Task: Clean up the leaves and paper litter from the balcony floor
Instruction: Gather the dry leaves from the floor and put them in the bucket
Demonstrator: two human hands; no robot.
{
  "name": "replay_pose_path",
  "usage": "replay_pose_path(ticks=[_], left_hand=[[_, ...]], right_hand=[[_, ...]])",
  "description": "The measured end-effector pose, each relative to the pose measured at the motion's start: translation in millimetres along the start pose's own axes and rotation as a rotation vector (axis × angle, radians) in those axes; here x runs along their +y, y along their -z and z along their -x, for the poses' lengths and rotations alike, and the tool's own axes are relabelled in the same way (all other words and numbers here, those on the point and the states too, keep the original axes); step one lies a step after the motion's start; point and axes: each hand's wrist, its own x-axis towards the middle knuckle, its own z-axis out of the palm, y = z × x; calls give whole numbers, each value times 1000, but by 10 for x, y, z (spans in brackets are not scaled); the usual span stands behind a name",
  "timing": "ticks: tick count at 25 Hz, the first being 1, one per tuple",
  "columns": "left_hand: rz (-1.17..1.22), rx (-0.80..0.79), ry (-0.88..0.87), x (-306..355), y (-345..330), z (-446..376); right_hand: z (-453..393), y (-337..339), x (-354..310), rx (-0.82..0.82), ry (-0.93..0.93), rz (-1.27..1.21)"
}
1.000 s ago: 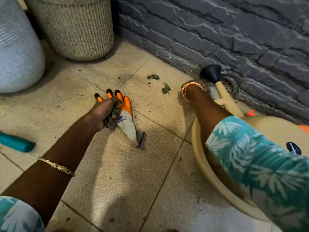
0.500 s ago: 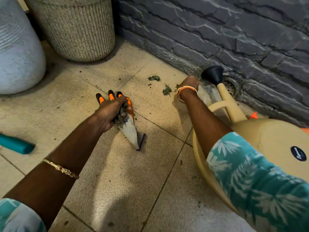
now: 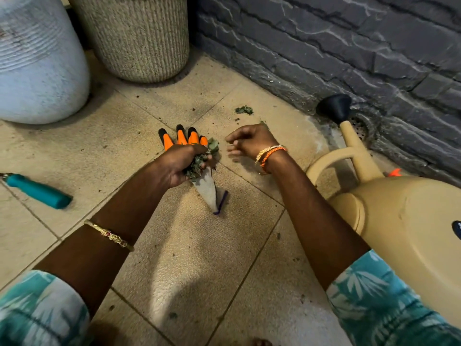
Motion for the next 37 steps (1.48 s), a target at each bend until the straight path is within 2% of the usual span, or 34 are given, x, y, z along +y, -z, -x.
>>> replay_pose_path(ticks=[3, 4, 7, 9, 12, 14, 16, 17, 20, 22, 25, 28, 31, 33, 35, 37], left_hand=[[-53, 15, 5, -9, 95, -70], [-90, 14, 31, 33, 97, -45], [-152, -73, 88, 124, 107, 28], [-152, -87, 43, 170, 94, 64], [-212, -94, 49, 169, 144, 30], [-207, -42, 87, 136, 201, -14], [-171, 4, 85, 129, 220, -2], [-160, 6, 83, 134, 214, 17], [-122, -26, 80, 184, 204, 87], [-80, -58, 88, 204, 220, 106], [-42, -123, 100, 221, 242, 145], [-9, -182, 123, 228, 253, 179], [-42, -152, 136, 232, 245, 190], [-58, -86, 130, 250, 285, 163], [-90, -60, 109, 284, 356, 127], [-94, -55, 77, 321, 428, 102]], right_hand=[[-399, 339, 143, 220, -34, 227], [-496, 415, 178, 245, -34, 318], [-675, 476, 264, 153, -50, 553], [-675, 397, 286, 114, 26, 727], [-677, 265, 352, 228, 189, 940], [-670, 249, 363, 295, 219, 913], [-652, 267, 337, 275, 165, 741], [-598, 265, 300, 233, 112, 569], [-239, 172, 80, 28, -70, -157], [-79, 96, -6, -96, -90, -301], [101, -84, -111, -200, -63, -305], [223, -320, -152, -147, 9, -148], [190, -432, -161, -106, 99, -49], [-50, -356, -138, -30, 128, 17], [-444, -201, -69, 114, 128, 121], [-815, -18, 20, 231, 77, 339]])
